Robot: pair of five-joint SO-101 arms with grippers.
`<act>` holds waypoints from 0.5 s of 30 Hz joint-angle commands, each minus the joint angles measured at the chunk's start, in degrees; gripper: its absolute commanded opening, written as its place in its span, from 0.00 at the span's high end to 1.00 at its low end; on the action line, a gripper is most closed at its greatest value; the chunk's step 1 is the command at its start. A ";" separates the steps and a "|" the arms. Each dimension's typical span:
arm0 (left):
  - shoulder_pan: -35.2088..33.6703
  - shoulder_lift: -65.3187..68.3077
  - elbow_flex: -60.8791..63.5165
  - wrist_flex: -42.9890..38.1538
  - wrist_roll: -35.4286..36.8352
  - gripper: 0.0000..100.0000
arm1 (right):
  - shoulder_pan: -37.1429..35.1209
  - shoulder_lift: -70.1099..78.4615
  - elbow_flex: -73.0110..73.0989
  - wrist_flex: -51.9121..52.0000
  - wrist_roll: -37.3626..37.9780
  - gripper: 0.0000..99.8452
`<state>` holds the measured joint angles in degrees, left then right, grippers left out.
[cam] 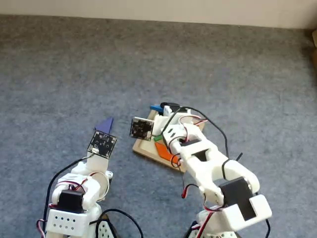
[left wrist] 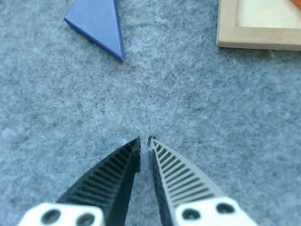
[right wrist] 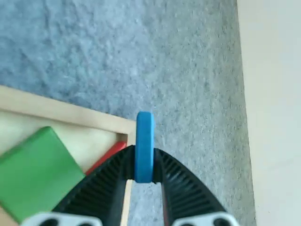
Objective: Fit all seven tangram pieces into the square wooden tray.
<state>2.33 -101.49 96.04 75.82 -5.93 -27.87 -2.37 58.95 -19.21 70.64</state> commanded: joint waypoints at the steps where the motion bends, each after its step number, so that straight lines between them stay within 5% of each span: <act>1: 0.48 -3.12 1.19 0.18 0.00 0.95 | -1.80 -4.35 1.98 -1.36 0.44 0.98; 15: 0.48 -3.12 1.19 0.18 0.00 0.95 | -2.15 -4.79 3.56 -1.36 -6.77 0.87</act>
<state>2.33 -101.49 96.04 75.82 -5.93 -29.36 -3.60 62.81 -19.21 64.66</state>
